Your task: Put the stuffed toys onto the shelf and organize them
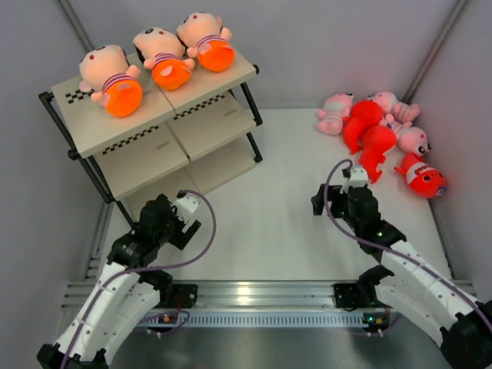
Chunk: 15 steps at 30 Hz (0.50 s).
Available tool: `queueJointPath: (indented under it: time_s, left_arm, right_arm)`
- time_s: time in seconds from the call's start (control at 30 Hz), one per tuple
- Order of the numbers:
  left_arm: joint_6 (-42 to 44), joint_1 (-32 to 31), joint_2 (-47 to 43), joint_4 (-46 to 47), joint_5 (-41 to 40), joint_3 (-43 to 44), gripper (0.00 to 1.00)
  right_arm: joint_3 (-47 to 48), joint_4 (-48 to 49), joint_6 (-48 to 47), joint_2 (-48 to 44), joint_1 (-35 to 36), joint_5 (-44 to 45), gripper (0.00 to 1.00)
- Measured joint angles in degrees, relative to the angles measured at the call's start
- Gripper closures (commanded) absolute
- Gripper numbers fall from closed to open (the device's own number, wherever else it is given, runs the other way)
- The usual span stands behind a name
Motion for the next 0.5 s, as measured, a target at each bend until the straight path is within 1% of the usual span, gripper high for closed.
queueJointPath:
  time_s: [0.07,0.13,0.23,0.3,0.43,0.47,0.5]
  left_arm:
    - [0.0,0.0,0.1,0.0,0.0,0.0,0.01]
    - [-0.1,0.1,0.7,0.0,-0.2,0.1,0.02]
    - [-0.1,0.1,2.8,0.0,-0.8,0.4,0.02]
    - [0.0,0.1,4.2,0.0,-1.6,0.7,0.02]
    - [0.2,0.1,5.5,0.0,-2.0,0.8,0.02]
    - [0.3,0.2,5.5,0.0,-2.0,0.9,0.02]
    - [0.4,0.2,5.4,0.0,-2.0,0.9,0.02]
  right_arm:
    - [6.7,-4.3,0.9,7.1,-1.0,0.1,0.01]
    - [13.4,-6.7,1.5,13.1,-3.4,-0.4,0.01]
    - [23.3,-7.9,2.6,21.3,-11.0,-1.9,0.01]
    - [26.8,-7.2,3.8,25.0,-17.4,-2.3,0.01]
    - [30.2,-5.8,6.8,33.7,-29.9,-4.8,0.01]
    - [31.1,-5.8,7.2,36.1,-31.9,-5.4,0.03]
    - [32.1,-5.6,7.6,39.0,-33.7,-6.0,0.07]
